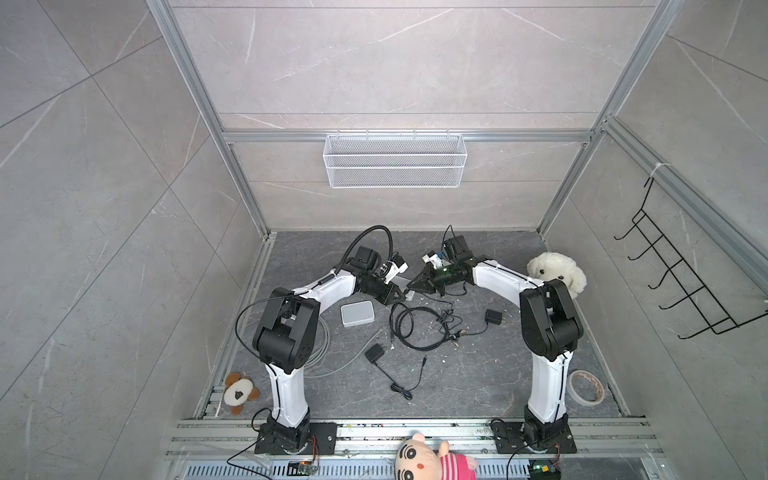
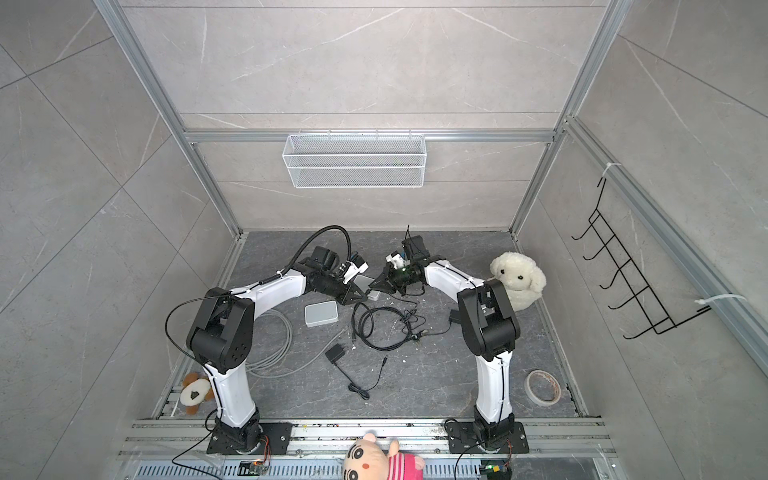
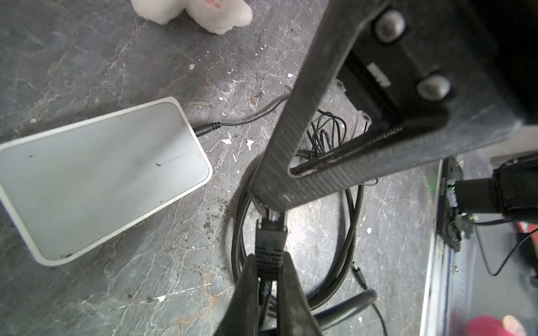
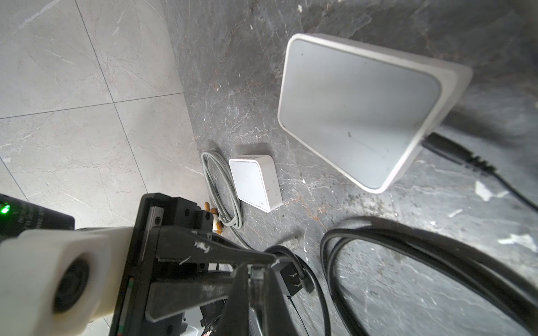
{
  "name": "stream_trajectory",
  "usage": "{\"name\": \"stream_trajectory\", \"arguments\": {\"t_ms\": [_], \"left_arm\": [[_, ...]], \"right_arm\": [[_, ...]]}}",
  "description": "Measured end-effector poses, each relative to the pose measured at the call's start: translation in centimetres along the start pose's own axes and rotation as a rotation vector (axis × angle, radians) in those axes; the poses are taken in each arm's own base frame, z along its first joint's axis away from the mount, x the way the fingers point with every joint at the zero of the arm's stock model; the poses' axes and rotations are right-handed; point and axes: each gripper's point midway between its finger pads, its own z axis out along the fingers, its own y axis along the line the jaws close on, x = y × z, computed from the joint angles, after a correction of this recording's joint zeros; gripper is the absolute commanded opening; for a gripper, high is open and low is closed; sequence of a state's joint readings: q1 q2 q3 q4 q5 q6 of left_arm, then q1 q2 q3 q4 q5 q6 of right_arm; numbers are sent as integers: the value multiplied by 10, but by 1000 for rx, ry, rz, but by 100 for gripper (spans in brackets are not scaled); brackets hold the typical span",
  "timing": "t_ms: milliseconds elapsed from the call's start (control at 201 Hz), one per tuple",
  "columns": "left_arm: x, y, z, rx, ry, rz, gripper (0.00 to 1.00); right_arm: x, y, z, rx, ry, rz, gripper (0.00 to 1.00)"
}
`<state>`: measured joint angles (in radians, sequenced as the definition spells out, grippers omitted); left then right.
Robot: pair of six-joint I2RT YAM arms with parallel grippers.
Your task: Insert the plug into the switch port
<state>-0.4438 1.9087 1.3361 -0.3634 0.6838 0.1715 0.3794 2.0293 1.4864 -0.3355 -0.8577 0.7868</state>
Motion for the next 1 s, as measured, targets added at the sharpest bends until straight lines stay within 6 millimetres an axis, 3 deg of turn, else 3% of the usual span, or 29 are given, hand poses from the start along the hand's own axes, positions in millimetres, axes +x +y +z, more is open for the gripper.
{"name": "stream_trajectory", "arguments": {"t_ms": [229, 562, 846, 995], "left_arm": [[0, 7, -8, -44, 26, -41, 4], [25, 27, -7, -163, 162, -137, 4], [34, 63, 12, -307, 302, -191, 4], [44, 65, 21, -346, 367, -195, 3]], "right_arm": [[-17, 5, -4, 5, -46, -67, 46], [-69, -8, -21, 153, -191, -251, 54], [-92, -32, -3, 369, -213, -493, 59], [-94, -41, 11, 418, -197, -559, 60]]}}
